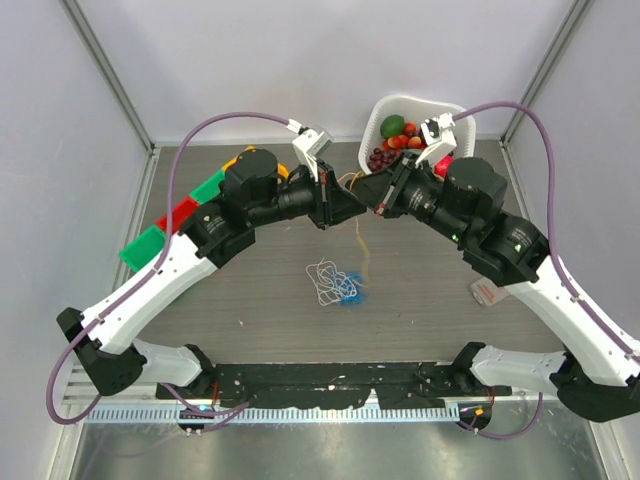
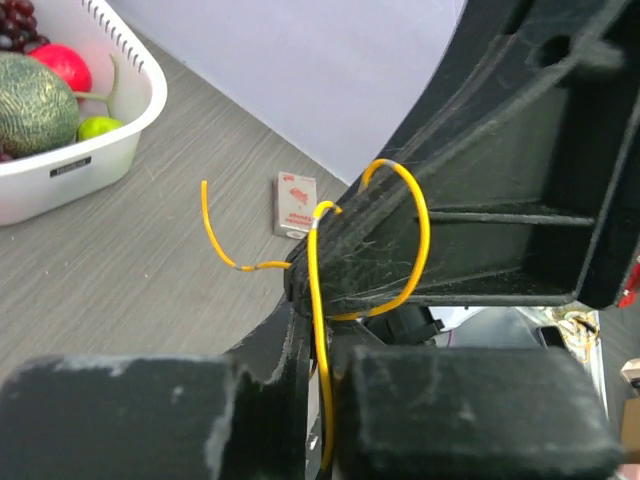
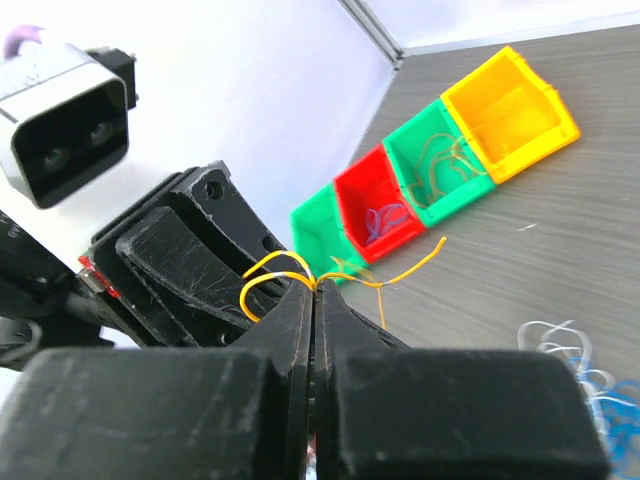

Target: Untangle the cables

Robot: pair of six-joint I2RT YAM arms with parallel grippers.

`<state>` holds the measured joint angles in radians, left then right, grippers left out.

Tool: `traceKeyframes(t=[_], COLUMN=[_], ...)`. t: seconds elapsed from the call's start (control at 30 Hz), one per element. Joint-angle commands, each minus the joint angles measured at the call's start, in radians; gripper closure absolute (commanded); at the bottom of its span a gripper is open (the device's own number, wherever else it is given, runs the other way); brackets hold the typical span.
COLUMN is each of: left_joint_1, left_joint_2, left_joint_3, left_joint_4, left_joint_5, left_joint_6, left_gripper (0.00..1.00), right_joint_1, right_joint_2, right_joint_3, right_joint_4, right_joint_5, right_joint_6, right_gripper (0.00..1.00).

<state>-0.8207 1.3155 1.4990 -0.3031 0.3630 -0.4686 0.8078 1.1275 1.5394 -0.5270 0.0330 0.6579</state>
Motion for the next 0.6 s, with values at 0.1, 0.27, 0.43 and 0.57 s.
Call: traceKeyframes(t=[0.1, 0.27, 0.43, 0.57], left_joint_1=[-0.001, 0.000, -0.001, 0.000], left_joint_2=[-0.015, -0.064, -0.136, -0.174], left_joint_3=[-0.006, -0.039, 0.015, 0.088], left_joint_4=[0.064, 0.099, -0.033, -0.154], left_joint_5=[-0.045, -0.085, -0.199, -0.326], left_joint_6=[-0.030, -0.062, -0.082, -0.103], left_gripper=[1.00, 0.91, 0.00, 0.00], right_joint_1=[-0.002, -0.015, -0.021, -0.021], right_joint_2=[-0.142, -0.149, -0.117, -0.061], right_joint_3=[-0.195, -0.182, -0.096, -0.004], right_joint_4=[0.337, 0.333, 0.162, -0.028], right_joint_5=[0.011, 0.004, 0.057, 0.133], right_joint_6=[0.423, 0.401, 0.283, 0.319], right_gripper=[0.99, 0.99, 0.99, 0.99])
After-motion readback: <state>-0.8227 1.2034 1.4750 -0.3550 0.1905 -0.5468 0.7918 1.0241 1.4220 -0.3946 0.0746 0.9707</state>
